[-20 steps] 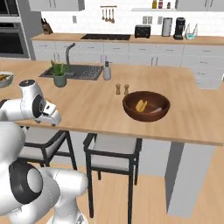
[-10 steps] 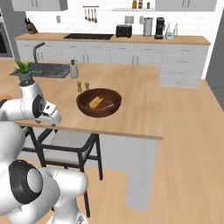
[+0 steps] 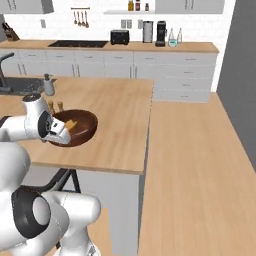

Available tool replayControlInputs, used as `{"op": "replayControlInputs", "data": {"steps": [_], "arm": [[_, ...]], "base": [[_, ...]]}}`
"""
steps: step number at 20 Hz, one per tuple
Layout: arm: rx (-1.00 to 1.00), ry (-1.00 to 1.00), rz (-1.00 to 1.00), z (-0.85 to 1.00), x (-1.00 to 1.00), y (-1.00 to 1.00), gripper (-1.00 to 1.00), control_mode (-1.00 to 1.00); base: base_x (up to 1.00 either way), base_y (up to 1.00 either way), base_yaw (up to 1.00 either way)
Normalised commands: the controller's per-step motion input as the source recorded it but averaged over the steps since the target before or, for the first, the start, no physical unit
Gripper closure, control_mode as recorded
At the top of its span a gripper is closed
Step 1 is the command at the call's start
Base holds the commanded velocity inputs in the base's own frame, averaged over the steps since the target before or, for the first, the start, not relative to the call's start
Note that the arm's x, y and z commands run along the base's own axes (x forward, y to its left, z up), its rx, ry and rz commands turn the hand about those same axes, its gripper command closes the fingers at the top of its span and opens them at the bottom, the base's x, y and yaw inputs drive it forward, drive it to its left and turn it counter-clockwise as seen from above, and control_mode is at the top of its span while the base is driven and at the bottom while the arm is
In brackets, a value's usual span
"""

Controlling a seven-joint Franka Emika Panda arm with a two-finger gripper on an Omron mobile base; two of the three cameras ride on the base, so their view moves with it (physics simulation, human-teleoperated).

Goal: Place one bun and one sausage from the bowl on each plate.

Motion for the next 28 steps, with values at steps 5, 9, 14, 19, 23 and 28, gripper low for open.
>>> {"op": "replayControlInputs", "data": {"steps": [5,9,14,19,23,28], "arm": [[0.0,0.0,0.0,0.0,0.0,0.0,-1.0,1.0],[0.01,-0.09,-0.03,0.31,0.45,-0.04,-1.0,-1.0],[0.19,-0.03,-0.01,0.52,0.95,-0.92,-1.0,-1.0],[0.1,0.01,0.03,-0.47,0.8,-0.54,-1.0,-1.0],[0.09,0.0,-0.03,-0.71,0.61,0.01,-1.0,-1.0],[0.07,0.0,-0.06,-0.56,0.53,0.37,-1.0,-1.0]], "base": [[0.37,0.98,-0.08],[0.27,0.26,-0.06],[0.0,0.0,0.0],[0.0,0.0,0.0],[0.0,0.0,0.0],[0.0,0.0,0.0]]}}
